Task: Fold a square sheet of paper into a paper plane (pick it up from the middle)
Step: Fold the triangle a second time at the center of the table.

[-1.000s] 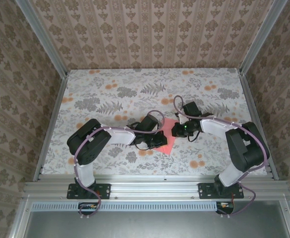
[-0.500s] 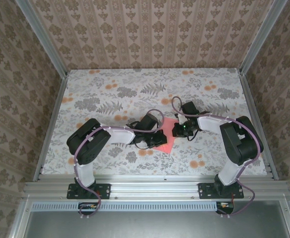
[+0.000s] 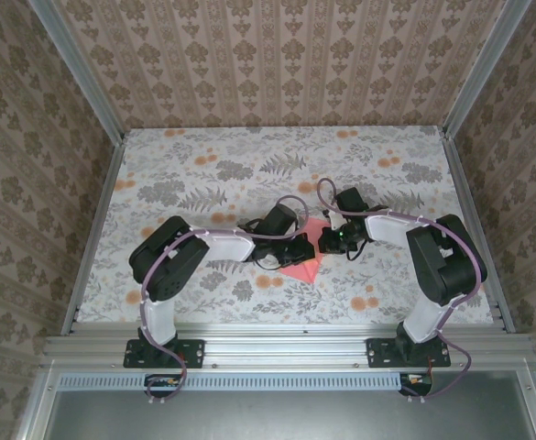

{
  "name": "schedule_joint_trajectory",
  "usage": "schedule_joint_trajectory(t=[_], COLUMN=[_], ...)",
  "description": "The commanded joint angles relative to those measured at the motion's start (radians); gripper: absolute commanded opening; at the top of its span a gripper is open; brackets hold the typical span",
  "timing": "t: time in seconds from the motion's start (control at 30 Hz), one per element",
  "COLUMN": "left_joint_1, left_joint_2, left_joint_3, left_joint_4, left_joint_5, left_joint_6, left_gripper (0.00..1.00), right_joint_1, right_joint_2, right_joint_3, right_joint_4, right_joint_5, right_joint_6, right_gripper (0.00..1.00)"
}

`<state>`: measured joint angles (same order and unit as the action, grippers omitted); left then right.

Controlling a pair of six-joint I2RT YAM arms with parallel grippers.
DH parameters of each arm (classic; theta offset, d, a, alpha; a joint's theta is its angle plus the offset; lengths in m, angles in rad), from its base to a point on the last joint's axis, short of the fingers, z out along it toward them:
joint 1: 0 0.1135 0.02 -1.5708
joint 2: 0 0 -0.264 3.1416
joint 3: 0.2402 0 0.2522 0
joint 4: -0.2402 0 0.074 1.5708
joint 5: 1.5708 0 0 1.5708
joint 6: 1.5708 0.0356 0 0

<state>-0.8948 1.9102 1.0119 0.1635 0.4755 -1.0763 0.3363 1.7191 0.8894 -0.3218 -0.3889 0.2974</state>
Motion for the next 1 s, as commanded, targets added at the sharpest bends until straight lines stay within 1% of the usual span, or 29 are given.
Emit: schedule_joint_trajectory(t=[0.0, 0.97], left_joint_1=[0.011, 0.011], left_joint_2=[0.022, 0.073], left_joint_3=[0.025, 0.050], left_joint_4=[-0.004, 0.003], left_joint_5=[0.005, -0.039], left_joint_6=[0.024, 0.014], left_gripper=[0.07, 0.07], right_joint_1=[-0.002, -0.002], right_joint_2=[0.005, 0.004], right_joint_3=[-0.011, -0.034], right_joint_4=[-0.030, -0.017], right_joint_5=[-0.004, -0.017], right_joint_6=[-0.009, -0.006], right_gripper=[0.08, 0.08])
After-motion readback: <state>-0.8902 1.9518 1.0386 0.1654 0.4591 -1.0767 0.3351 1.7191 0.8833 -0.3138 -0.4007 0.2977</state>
